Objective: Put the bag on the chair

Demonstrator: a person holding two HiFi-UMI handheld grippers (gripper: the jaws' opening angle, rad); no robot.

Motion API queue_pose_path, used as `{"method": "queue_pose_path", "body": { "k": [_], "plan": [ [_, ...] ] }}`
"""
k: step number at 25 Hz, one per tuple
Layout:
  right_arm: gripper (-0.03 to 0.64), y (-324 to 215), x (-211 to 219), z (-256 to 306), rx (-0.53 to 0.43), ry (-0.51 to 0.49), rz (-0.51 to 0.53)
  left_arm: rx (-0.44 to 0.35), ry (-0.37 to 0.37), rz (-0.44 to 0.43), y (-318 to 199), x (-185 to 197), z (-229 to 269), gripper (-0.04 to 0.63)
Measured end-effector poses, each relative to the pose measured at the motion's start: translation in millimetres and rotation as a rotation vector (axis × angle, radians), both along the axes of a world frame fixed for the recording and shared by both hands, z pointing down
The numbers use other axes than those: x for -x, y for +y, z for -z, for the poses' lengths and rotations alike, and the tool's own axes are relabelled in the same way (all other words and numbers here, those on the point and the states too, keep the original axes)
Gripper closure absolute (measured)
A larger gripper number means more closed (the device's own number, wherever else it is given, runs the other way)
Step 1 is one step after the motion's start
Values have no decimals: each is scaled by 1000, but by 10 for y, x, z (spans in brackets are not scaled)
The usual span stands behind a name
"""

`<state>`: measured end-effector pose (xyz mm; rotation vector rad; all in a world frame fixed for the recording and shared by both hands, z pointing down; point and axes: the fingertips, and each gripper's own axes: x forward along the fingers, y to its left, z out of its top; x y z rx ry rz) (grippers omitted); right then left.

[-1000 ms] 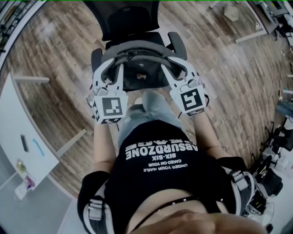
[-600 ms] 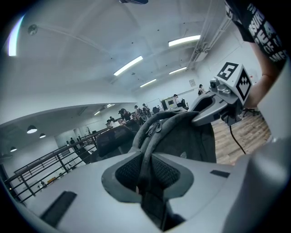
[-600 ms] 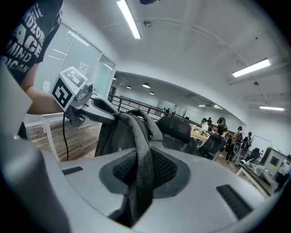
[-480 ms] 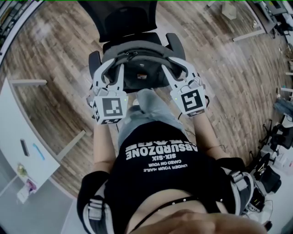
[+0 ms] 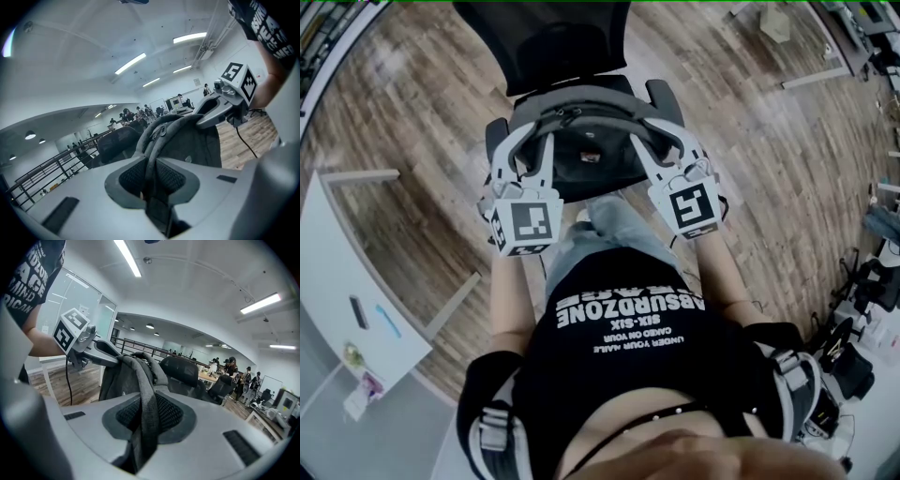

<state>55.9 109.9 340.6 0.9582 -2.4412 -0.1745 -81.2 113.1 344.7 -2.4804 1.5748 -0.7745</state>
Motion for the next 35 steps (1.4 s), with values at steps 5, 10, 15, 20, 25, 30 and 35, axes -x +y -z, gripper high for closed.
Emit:
{"method": "queue_pose_path", "body": {
  "k": [5, 10, 15, 20, 25, 30, 35],
  "plan": [
    [537, -298, 53, -13, -1, -5, 4, 10, -7, 2, -290, 60, -8, 514],
    [537, -584, 80, -29, -2, -19, 2, 20, -14, -4, -576, 87, -24, 514],
    [537, -840, 101, -31, -4, -40, -1, 14, -25, -6, -836, 109, 2, 514],
    [537, -1065, 105, -17, 9, -66, -3, 13, -34, -7, -1067, 111, 21, 514],
    [537, -1325, 116, -70, 7, -71, 5, 21, -40, -5, -1312, 127, -23, 514],
    [537, -1579, 96, -127, 9, -73, 11, 23, -44, -5, -1564, 106, -74, 514],
    [537, -1786, 74, -177, 8, -64, 29, 36, -39, -2, -1754, 83, -137, 514]
  ]
}}
